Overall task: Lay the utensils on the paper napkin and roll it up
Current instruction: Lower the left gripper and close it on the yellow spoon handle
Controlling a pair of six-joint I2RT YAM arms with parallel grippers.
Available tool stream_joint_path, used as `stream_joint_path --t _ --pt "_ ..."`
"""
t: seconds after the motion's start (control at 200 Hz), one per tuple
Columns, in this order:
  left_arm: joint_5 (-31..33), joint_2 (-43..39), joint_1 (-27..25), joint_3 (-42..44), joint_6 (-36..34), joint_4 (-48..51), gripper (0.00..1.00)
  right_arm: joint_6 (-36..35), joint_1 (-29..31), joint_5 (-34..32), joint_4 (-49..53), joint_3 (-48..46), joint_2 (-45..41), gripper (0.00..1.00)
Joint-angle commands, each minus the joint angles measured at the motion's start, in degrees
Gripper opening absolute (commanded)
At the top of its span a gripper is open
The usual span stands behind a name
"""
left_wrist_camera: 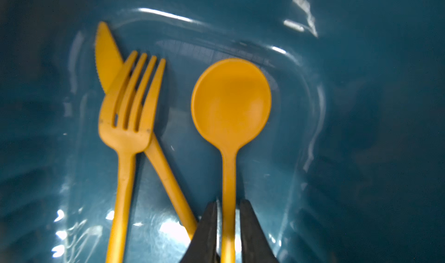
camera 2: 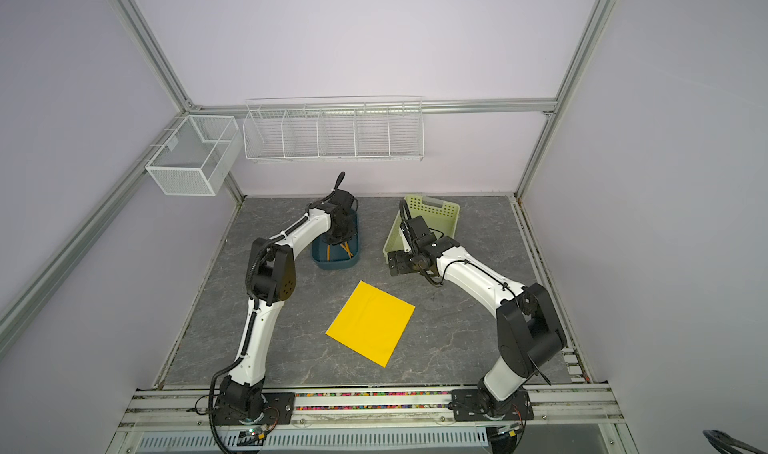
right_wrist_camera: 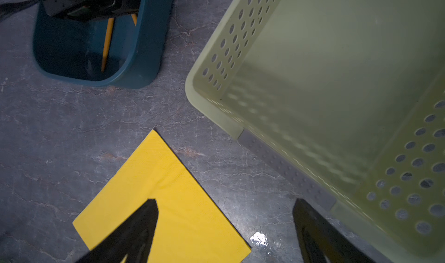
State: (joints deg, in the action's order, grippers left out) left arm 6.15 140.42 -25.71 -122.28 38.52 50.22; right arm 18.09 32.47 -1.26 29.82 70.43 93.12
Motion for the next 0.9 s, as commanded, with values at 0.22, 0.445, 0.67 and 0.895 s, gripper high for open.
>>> stream_joint_path --t 0.22,0.445,0.67,0.895 --pt "0.6 1.8 -0.5 -1.9 -0.5 3.2 0.15 -0.9 0.1 -0.3 1.0 0.7 0.6 0.91" --pt "0.5 1.9 -0.6 -1.9 -0.8 3.3 0.14 -0.8 0.0 -0.2 1.1 0.8 0.7 0.91" --pt "0.9 1.5 -0.6 -1.9 -1.7 3.7 0.1 -0.8 0.1 0.2 1.4 1.5 0.8 0.91" --pt "1.6 -0.1 -0.6 -1.6 -3.4 4.3 0.07 -0.8 0.1 0.4 1.9 2.1 0.7 0.9"
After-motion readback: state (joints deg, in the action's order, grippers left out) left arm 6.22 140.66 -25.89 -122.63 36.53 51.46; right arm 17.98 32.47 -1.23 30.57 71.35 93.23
